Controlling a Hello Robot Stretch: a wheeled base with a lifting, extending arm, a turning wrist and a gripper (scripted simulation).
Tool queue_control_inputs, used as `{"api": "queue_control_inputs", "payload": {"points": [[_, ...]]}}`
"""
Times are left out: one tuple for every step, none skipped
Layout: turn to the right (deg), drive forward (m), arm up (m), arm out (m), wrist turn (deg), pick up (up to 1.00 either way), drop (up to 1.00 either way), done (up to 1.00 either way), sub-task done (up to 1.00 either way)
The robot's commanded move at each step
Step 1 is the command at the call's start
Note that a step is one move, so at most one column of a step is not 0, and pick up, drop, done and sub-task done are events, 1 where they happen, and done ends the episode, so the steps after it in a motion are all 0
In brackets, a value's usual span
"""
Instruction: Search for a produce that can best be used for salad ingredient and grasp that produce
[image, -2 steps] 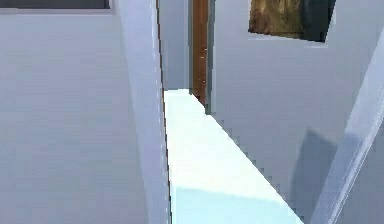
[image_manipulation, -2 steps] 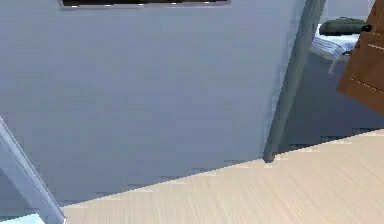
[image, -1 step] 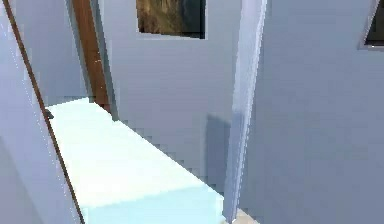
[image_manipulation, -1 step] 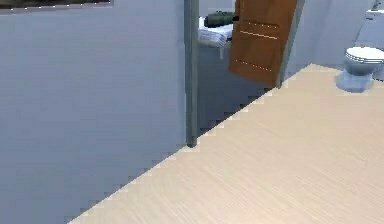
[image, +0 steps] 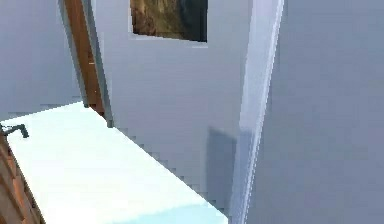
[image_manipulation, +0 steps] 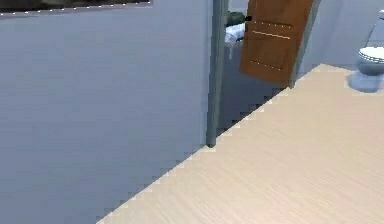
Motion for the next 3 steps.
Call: {"api": "queue_control_inputs", "payload": {"points": [[12.0,0.0,0.0,0.0,0.0,0.0,0.0,0.0,0.0],[0.0,0.55,0.0,0.0,0.0,0.0,0.0,0.0,0.0],[-45.0,0.0,0.0,0.0,0.0,0.0,0.0,0.0,0.0]]}}
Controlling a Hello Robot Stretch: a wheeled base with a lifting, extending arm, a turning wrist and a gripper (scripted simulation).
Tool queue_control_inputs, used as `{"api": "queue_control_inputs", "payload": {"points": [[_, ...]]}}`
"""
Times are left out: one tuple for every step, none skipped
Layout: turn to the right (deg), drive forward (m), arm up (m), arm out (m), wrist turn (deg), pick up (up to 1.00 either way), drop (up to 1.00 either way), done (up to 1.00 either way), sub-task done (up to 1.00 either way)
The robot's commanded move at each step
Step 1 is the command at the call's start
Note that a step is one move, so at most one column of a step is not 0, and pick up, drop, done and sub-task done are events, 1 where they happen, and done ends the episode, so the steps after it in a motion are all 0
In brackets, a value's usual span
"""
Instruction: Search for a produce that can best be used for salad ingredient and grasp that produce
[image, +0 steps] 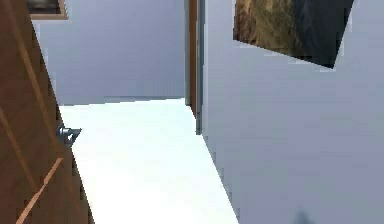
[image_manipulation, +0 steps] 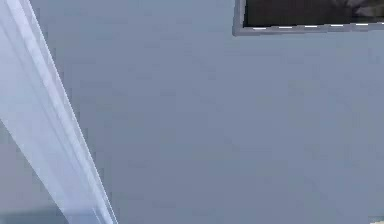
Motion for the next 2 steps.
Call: {"api": "queue_control_inputs", "payload": {"points": [[-9.0,0.0,0.0,0.0,0.0,0.0,0.0,0.0,0.0],[0.0,1.0,0.0,0.0,0.0,0.0,0.0,0.0,0.0]]}}
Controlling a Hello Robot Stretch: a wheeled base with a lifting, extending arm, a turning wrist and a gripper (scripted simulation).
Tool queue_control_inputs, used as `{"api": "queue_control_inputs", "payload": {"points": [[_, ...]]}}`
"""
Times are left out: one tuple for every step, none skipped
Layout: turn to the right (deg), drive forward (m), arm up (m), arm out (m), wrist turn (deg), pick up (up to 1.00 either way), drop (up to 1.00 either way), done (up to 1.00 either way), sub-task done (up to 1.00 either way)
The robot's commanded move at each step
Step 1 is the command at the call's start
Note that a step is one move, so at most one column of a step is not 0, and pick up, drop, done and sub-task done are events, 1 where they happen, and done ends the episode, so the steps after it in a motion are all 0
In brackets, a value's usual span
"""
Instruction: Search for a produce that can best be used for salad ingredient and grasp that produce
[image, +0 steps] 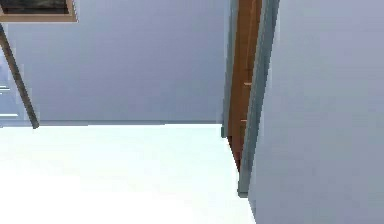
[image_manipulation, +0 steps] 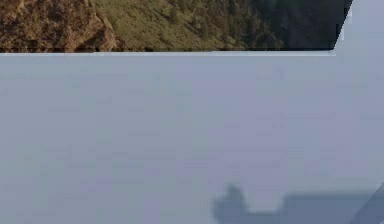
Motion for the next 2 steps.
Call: {"api": "queue_control_inputs", "payload": {"points": [[-6.0,0.0,0.0,0.0,0.0,0.0,0.0,0.0,0.0],[0.0,0.15,0.0,0.0,0.0,0.0,0.0,0.0,0.0]]}}
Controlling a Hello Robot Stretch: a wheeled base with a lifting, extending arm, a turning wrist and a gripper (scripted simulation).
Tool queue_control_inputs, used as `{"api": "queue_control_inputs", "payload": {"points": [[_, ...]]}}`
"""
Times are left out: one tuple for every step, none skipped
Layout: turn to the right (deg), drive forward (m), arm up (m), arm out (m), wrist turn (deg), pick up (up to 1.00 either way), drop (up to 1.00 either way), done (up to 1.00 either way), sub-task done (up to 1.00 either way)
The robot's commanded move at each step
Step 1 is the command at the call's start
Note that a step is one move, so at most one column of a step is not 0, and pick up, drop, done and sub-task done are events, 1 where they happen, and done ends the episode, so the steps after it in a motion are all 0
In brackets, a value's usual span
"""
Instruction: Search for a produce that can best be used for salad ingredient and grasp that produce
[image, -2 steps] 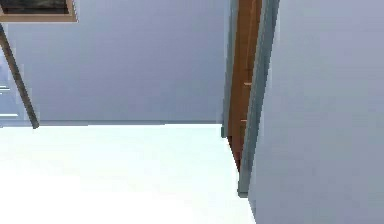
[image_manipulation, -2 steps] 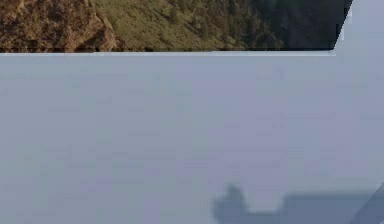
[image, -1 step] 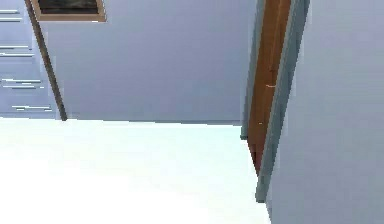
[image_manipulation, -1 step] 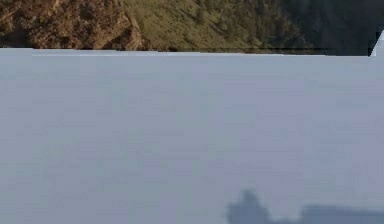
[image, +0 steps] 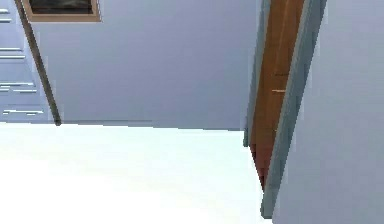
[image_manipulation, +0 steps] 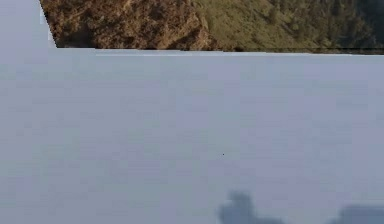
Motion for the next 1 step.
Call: {"api": "queue_control_inputs", "payload": {"points": [[3.0,0.0,0.0,0.0,0.0,0.0,0.0,0.0,0.0]]}}
